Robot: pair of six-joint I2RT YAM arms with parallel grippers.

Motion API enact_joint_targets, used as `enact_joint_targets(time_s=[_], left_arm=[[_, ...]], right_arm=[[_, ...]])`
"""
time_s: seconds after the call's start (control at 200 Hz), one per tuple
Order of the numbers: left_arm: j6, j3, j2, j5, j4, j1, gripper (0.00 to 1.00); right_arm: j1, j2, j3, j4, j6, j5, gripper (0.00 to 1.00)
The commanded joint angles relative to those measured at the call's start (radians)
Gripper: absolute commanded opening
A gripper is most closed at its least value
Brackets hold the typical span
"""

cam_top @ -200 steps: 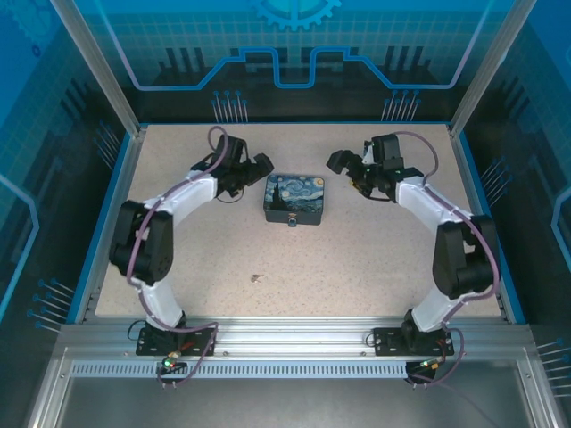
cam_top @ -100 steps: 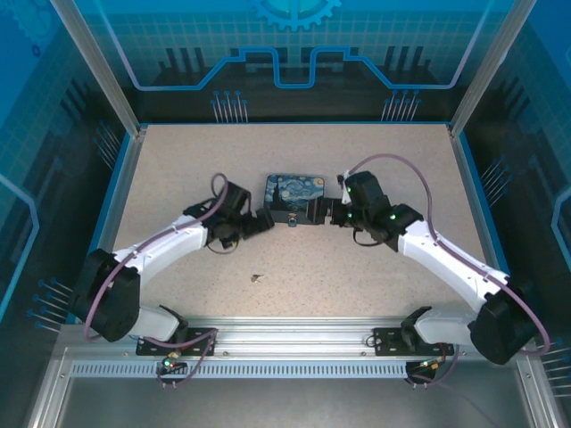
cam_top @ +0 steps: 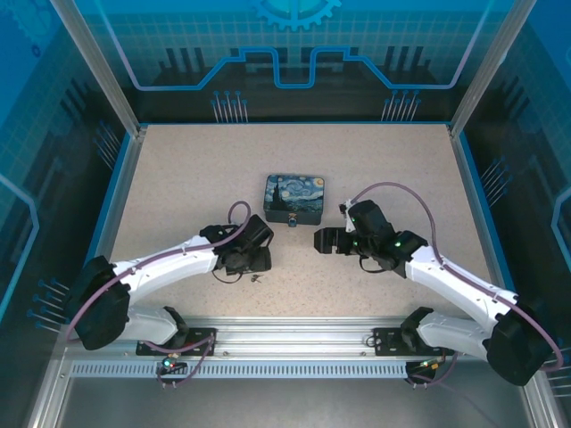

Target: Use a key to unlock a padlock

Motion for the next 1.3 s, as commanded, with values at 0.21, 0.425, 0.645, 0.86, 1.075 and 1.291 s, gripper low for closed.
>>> enact_joint_targets(time_s=[0.21,0.425,0.645,0.86,1.075,1.291], left_arm=[[0.046,-0.052,0.071,-0.003,0.045,-0.028,0.54],[0.063,-0.088,0.063,0.006,0.070,-0.027,0.50],[0.063,-0.123,0.061,0.017,0.107,-0.026,0.44],[0.089,-0.110,0.089,0.006,0.123,-0.026,0.43],[0.099,-0.100,0.106,0.014,0.120,-0.027,0.40],[0.098,-0.106,0.111,0.019,0.133,-0.027,0.38]], right_arm=[[0.010,0.033,0.007,0.058,0.002,-0.084,0.85],[0.008,0.045,0.007,0.061,0.011,-0.062,0.85],[0.004,0.060,0.012,0.065,0.022,-0.050,0.86],[0.002,0.070,0.019,0.065,0.022,-0.048,0.85],[-0.004,0.069,0.021,0.058,0.023,-0.043,0.85],[-0.011,0.071,0.015,0.062,0.025,-0.043,0.86]])
